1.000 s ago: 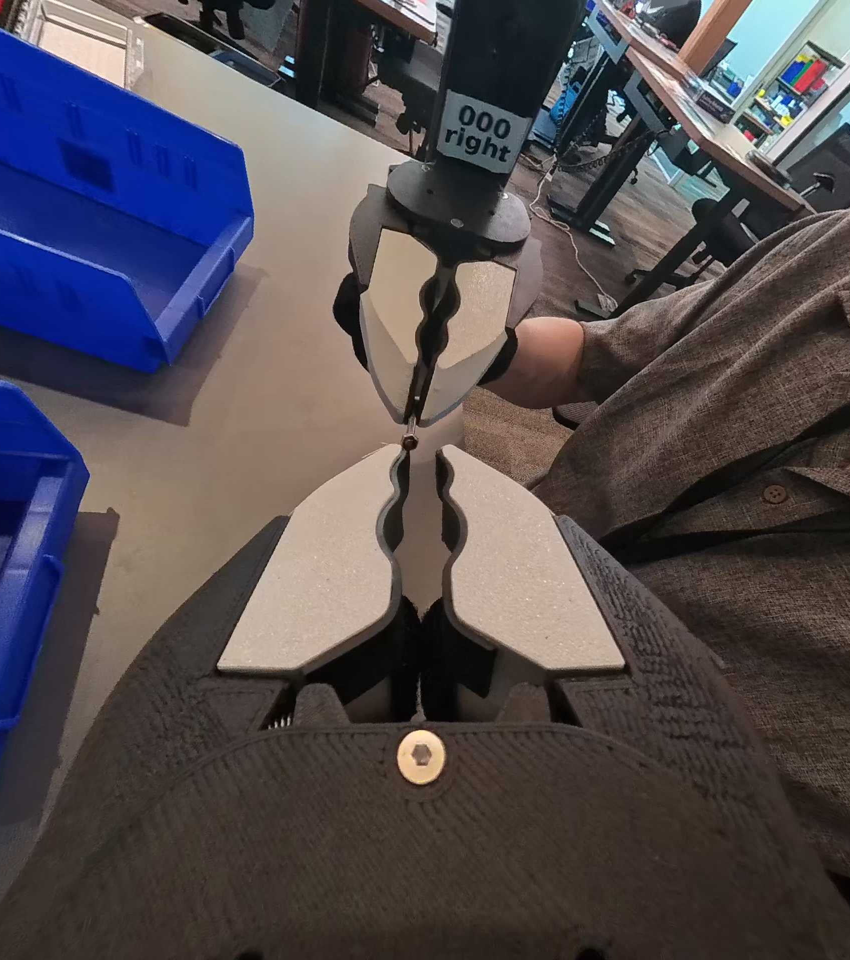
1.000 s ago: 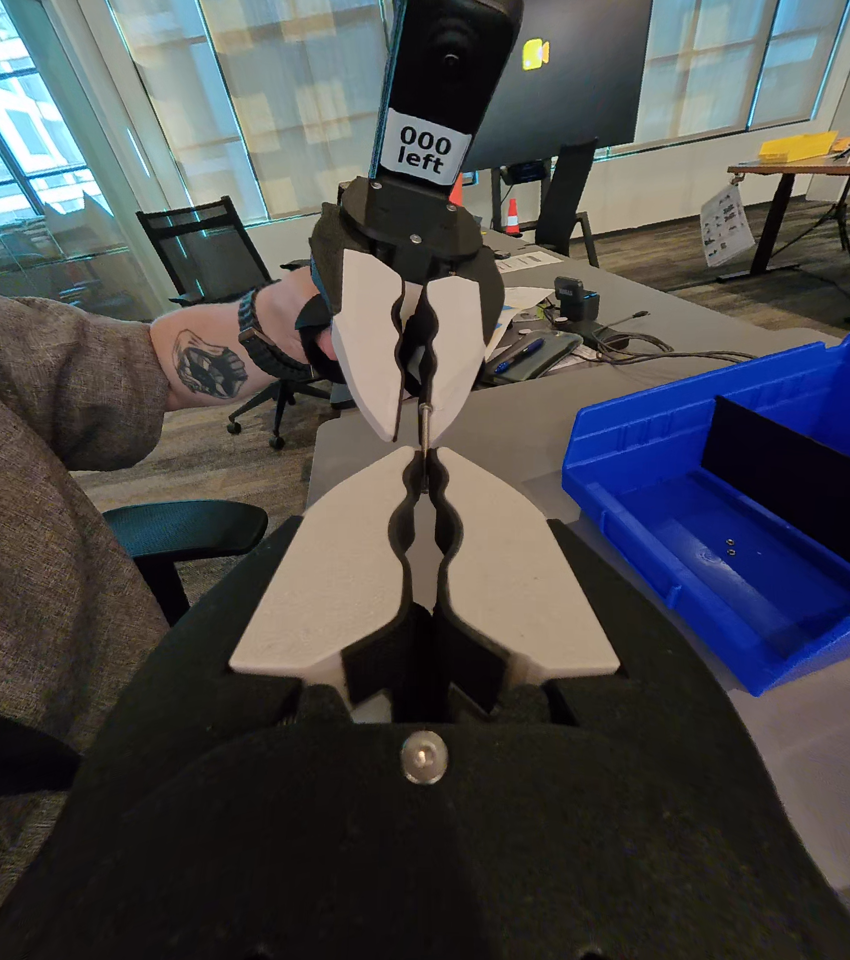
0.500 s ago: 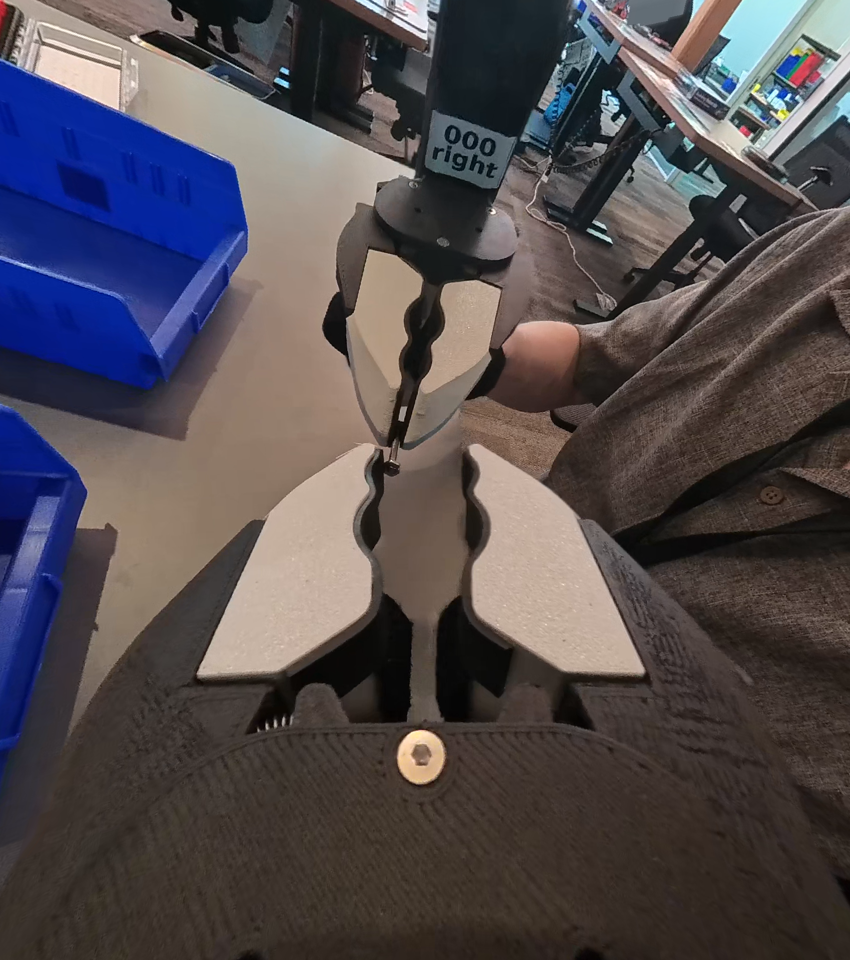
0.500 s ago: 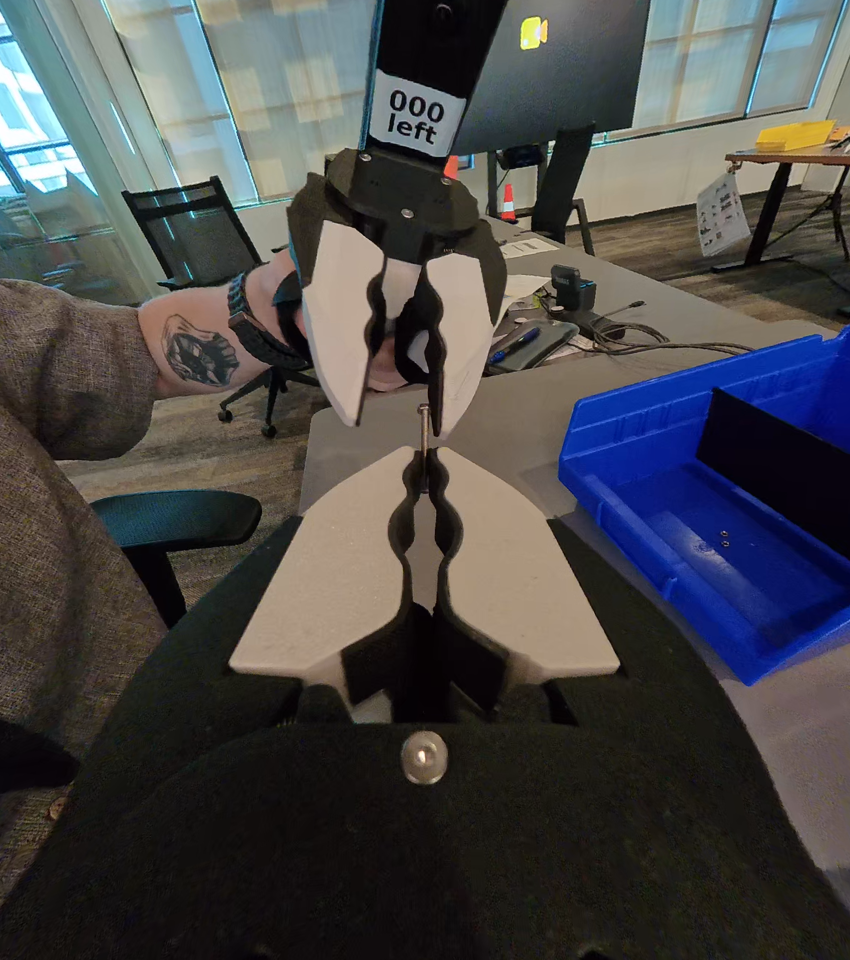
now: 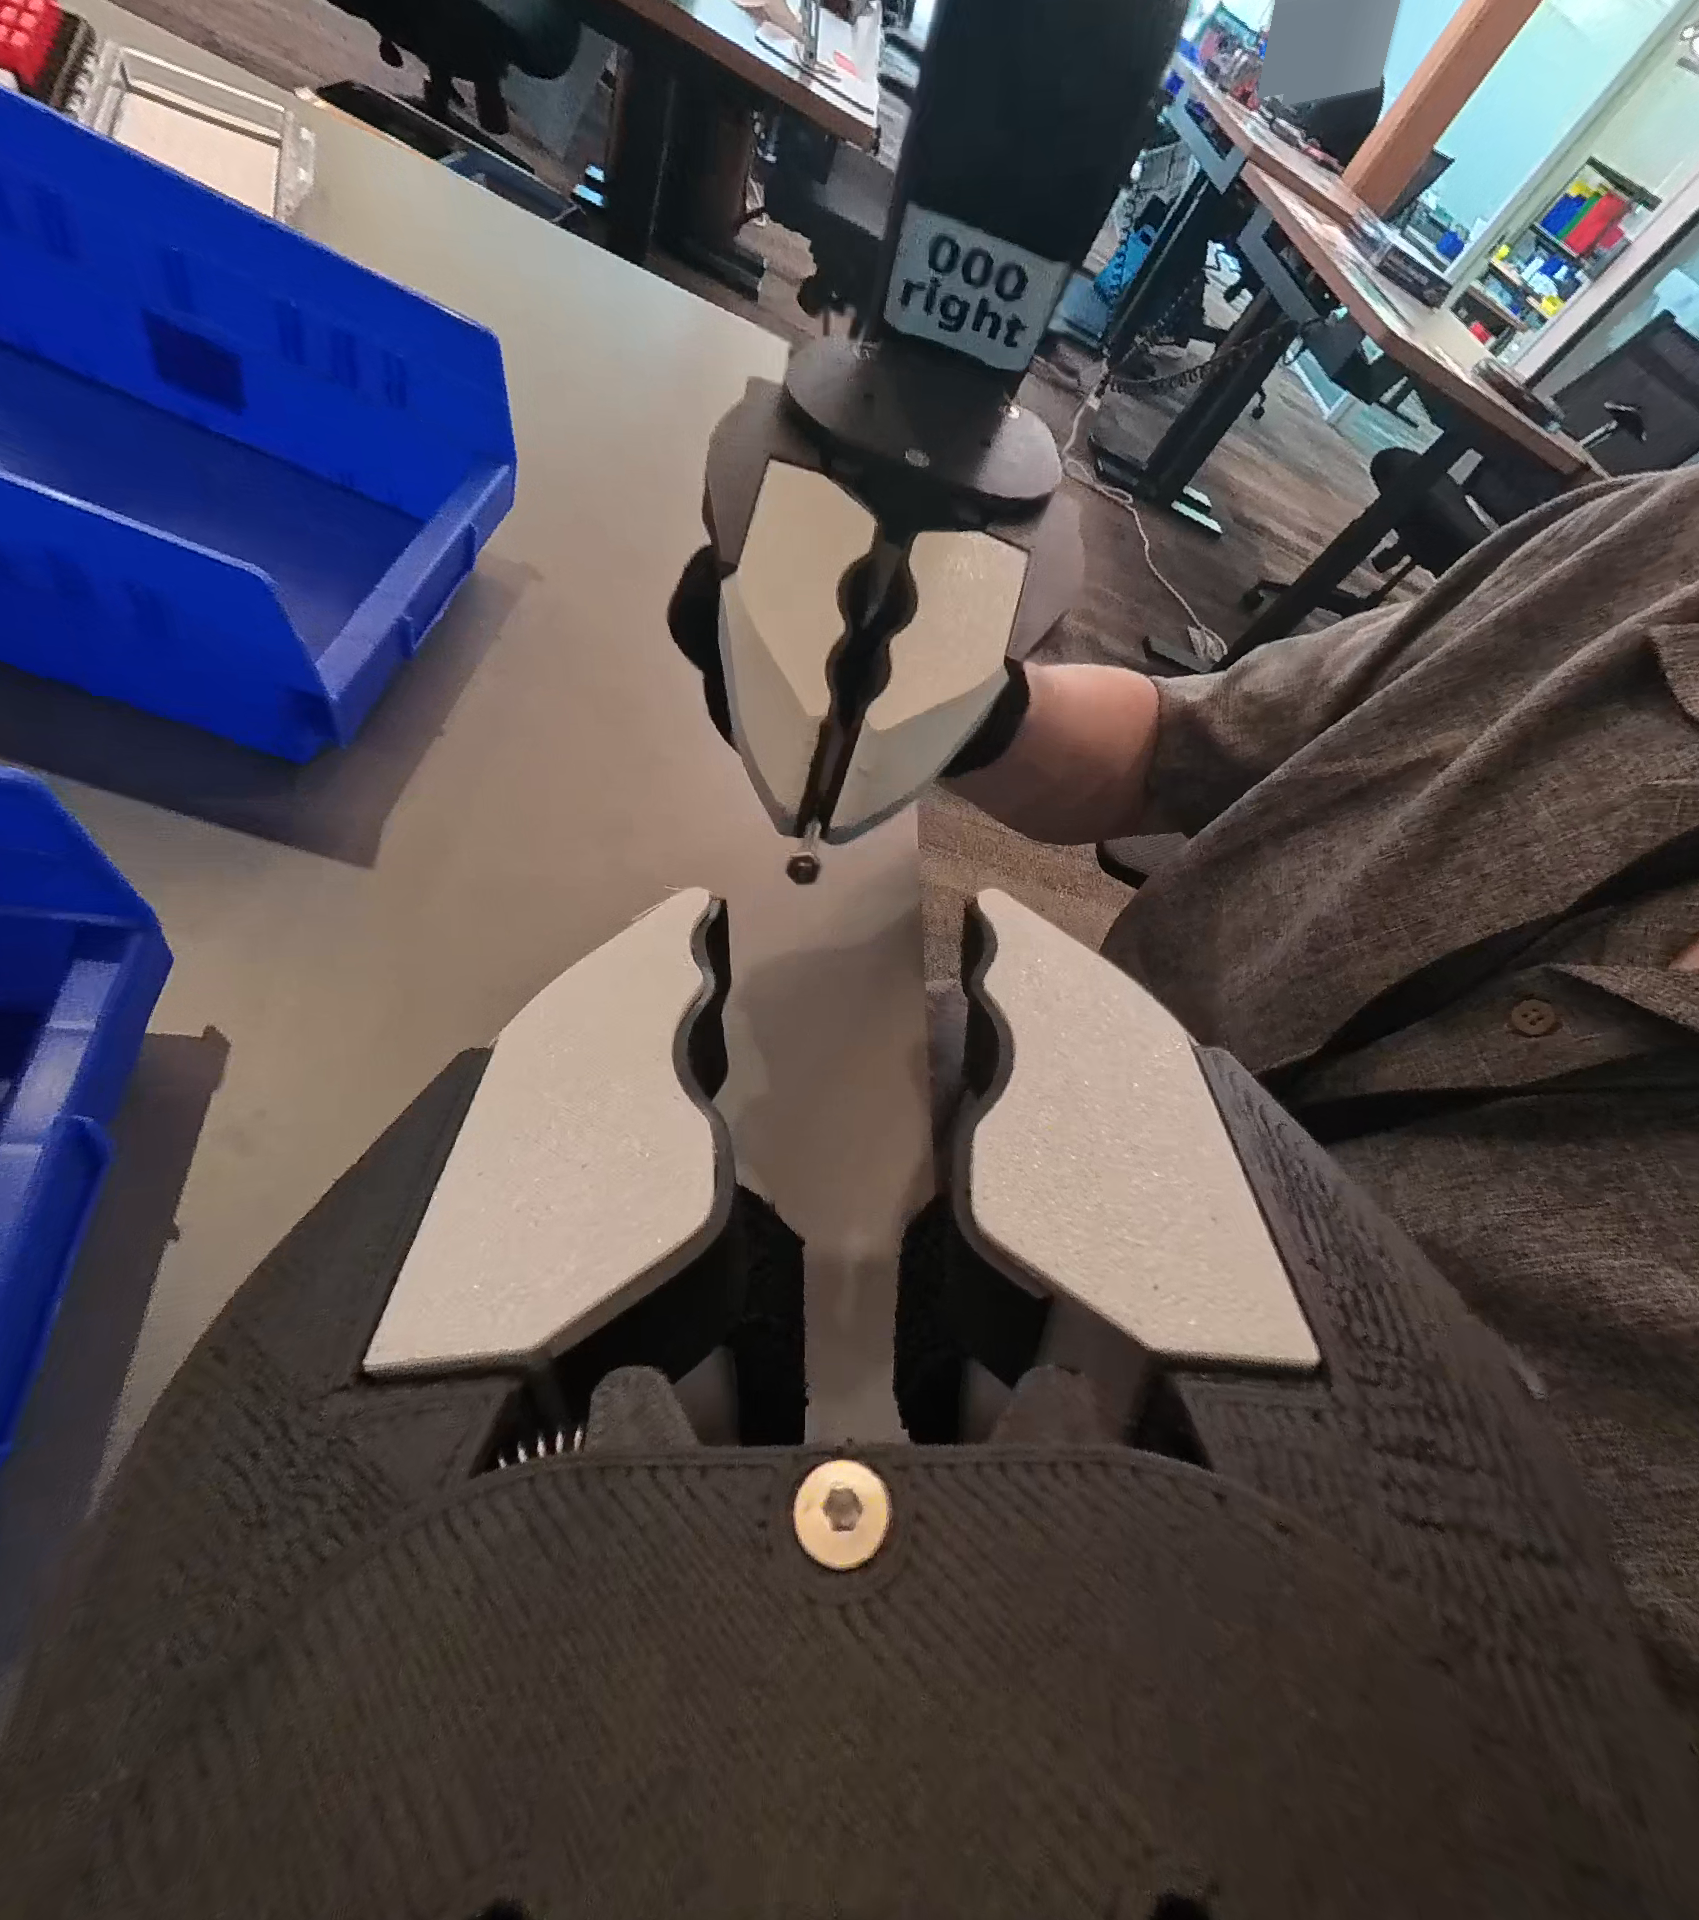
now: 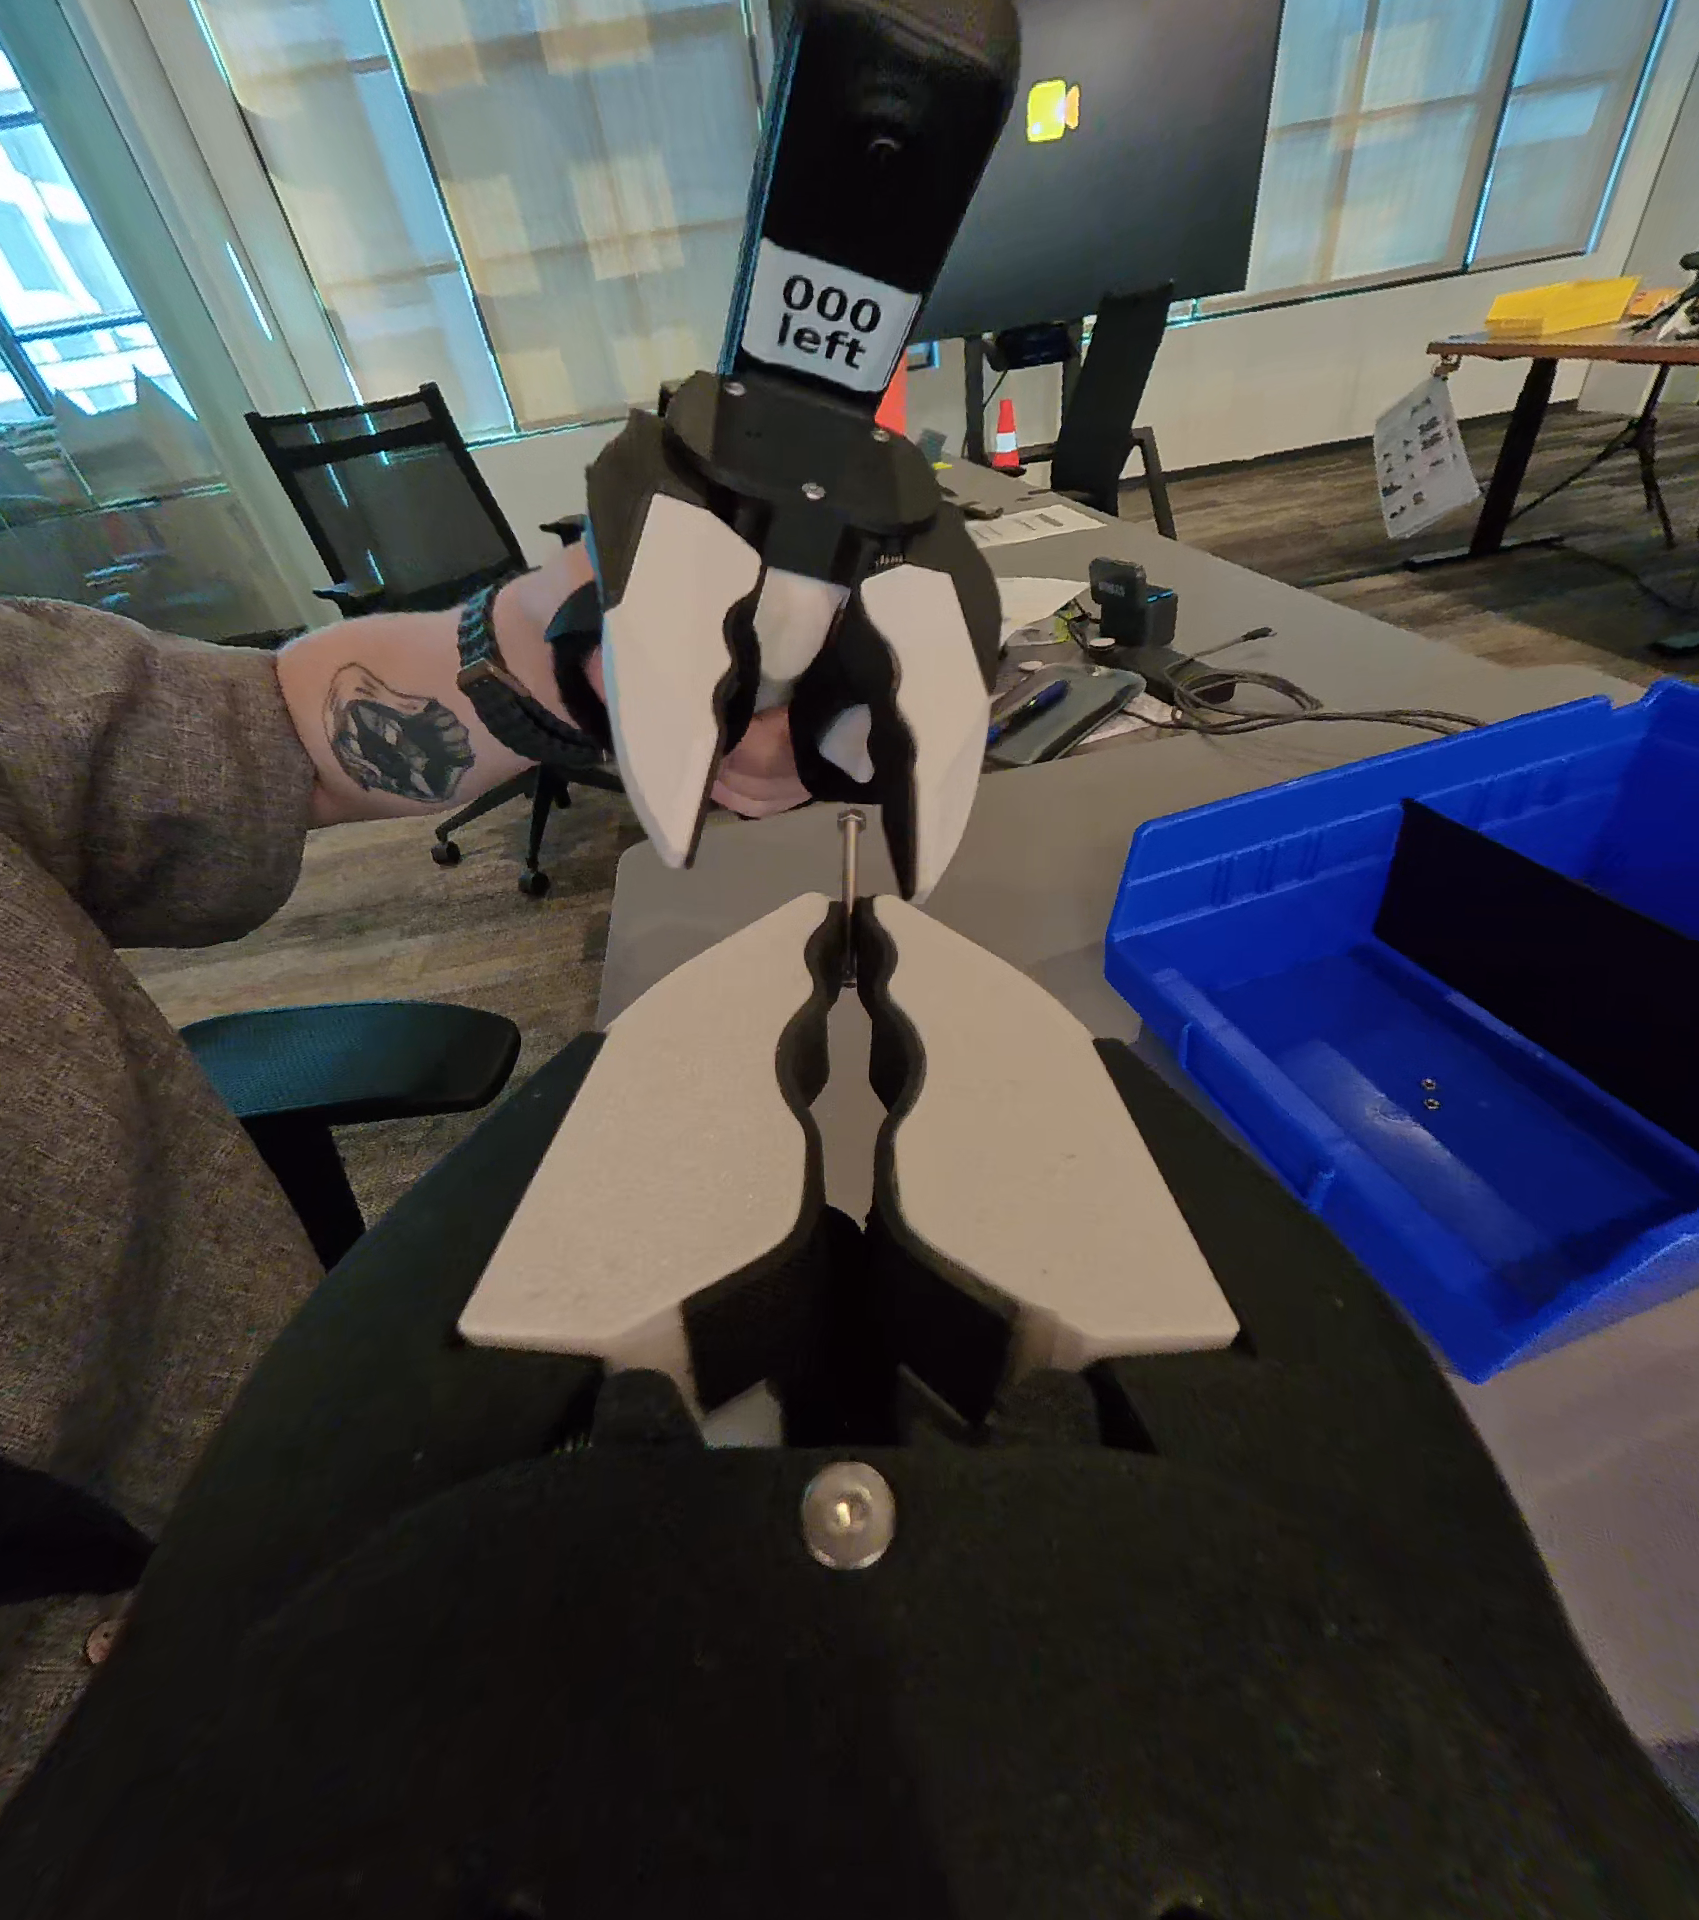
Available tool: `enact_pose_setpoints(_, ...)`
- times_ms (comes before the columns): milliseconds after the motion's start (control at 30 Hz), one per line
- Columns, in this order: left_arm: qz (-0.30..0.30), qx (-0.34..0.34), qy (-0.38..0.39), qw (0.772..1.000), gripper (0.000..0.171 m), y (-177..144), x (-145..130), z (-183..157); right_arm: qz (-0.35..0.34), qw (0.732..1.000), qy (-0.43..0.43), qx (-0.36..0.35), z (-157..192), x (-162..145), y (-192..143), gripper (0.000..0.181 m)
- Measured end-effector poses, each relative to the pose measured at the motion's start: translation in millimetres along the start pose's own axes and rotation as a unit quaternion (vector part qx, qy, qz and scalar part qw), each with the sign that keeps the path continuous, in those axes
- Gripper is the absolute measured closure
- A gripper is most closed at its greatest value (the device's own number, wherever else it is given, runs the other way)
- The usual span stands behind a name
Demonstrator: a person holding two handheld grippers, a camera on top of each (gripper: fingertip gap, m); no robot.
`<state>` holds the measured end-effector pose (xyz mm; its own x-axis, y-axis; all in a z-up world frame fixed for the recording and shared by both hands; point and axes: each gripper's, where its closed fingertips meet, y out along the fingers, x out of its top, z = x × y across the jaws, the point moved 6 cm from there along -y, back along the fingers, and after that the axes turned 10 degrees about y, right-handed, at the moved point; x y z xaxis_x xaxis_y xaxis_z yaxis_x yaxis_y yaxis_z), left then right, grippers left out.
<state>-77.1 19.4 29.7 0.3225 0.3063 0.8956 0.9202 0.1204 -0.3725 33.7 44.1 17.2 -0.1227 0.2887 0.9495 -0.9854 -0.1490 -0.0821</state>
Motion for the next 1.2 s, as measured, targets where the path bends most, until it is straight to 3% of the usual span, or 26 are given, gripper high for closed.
enact_pose_setpoints(1200,-0.007,-0.006,0.009,1.000,0.126,1.6,1.5,-6.8,0.012,1.000,0.015,0.006,-2.9,-8.7,4.0,0.179)
